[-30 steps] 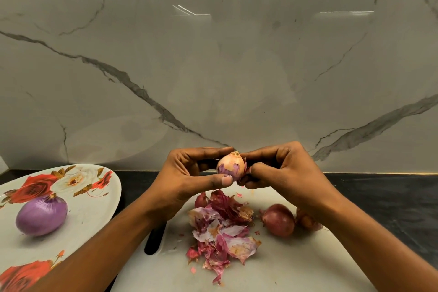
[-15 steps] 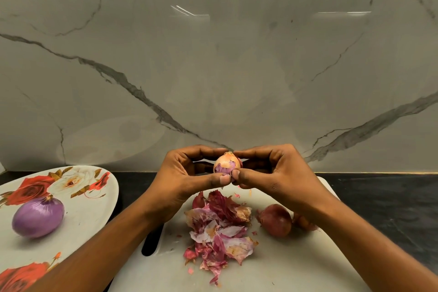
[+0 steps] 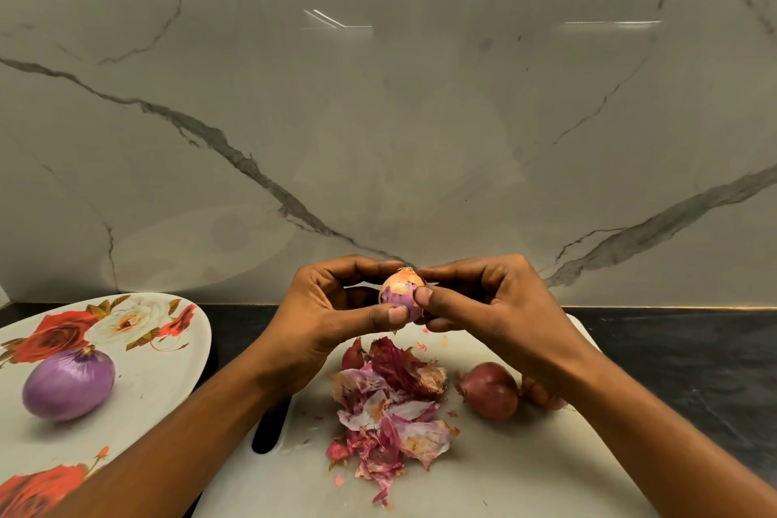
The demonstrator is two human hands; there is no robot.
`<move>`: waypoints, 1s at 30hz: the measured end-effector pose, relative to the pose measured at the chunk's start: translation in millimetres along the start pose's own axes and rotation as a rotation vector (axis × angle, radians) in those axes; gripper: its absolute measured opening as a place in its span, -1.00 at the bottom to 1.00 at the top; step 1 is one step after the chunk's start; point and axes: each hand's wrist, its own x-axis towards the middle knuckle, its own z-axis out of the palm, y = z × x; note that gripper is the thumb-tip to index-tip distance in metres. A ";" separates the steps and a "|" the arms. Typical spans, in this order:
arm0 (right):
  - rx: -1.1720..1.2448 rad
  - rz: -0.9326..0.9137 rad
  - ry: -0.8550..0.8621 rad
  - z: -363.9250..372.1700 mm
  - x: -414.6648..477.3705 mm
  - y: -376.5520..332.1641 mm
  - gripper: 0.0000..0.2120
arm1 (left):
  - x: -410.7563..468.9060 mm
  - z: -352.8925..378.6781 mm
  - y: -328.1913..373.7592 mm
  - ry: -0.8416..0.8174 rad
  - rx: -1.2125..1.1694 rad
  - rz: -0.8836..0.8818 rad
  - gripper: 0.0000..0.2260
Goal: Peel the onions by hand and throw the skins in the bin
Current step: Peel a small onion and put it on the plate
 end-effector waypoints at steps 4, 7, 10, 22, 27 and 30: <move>-0.030 -0.009 0.022 -1.1 -0.9 0.0 -0.58 | 2.0 0.2 -1.7 0.061 -0.004 0.009 -0.53; -0.113 -0.076 0.069 -2.8 -0.4 0.8 -0.80 | 3.0 0.5 -2.5 0.082 0.007 0.019 -0.52; -0.179 -0.092 0.066 -0.6 -1.5 2.6 -0.87 | 1.8 0.7 -3.4 0.079 0.061 0.035 -0.52; -0.215 -0.050 0.020 0.2 -0.6 4.0 -0.96 | 2.6 -2.2 -6.9 0.102 0.183 0.082 -0.47; -0.226 -0.059 0.073 0.8 0.6 5.0 -0.94 | 2.9 -3.0 -7.4 0.104 0.158 0.080 -0.48; -0.258 -0.072 0.124 -1.1 1.8 6.2 -0.97 | 3.1 -2.9 -7.0 0.105 0.152 0.067 -0.47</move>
